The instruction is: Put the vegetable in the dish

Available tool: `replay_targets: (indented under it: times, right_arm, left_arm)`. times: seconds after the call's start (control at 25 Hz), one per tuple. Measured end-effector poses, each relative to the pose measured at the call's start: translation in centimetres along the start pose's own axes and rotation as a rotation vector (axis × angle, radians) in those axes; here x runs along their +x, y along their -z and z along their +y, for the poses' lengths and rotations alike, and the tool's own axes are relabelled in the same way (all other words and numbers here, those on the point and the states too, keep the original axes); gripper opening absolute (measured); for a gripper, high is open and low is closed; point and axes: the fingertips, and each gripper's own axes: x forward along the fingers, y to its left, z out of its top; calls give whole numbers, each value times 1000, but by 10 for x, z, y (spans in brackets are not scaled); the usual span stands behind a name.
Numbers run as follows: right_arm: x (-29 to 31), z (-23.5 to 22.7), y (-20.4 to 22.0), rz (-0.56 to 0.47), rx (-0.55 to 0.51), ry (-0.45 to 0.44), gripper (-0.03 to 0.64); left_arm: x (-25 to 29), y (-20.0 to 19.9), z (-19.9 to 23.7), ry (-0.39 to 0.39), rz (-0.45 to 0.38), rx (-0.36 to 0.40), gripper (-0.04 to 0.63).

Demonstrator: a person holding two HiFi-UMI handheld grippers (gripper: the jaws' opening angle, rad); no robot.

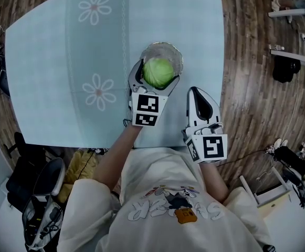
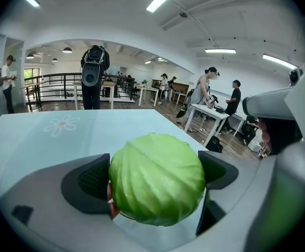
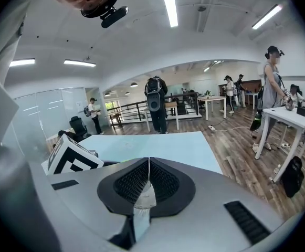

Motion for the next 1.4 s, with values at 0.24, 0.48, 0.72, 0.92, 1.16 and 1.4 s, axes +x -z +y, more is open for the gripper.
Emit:
replay_targets:
  times: [0.24,0.48,0.72,0.92,1.16,1.4]
  right_arm:
    - [-1,0,4,10,3,4,25]
    - [-3,-4,4,8,10,18,25]
    - [-9,-9,2,3,13,31,25]
    - [-13,-14,6,9,14,34,25]
    - [-9,-5,1,3,13,29,25]
    - [-14,-3,-3,-13,10,24,25]
  left_arm:
    - [17,13,4,15,41,13,534]
    - [33,19,3,12,62,7,534]
    - [45,24,1,11,93,12,532]
    - [54,31,-2,5,117,12,531]
    - [48,12,10,1,52,5,453]
    - [34,0,13,-6,29,8,451]
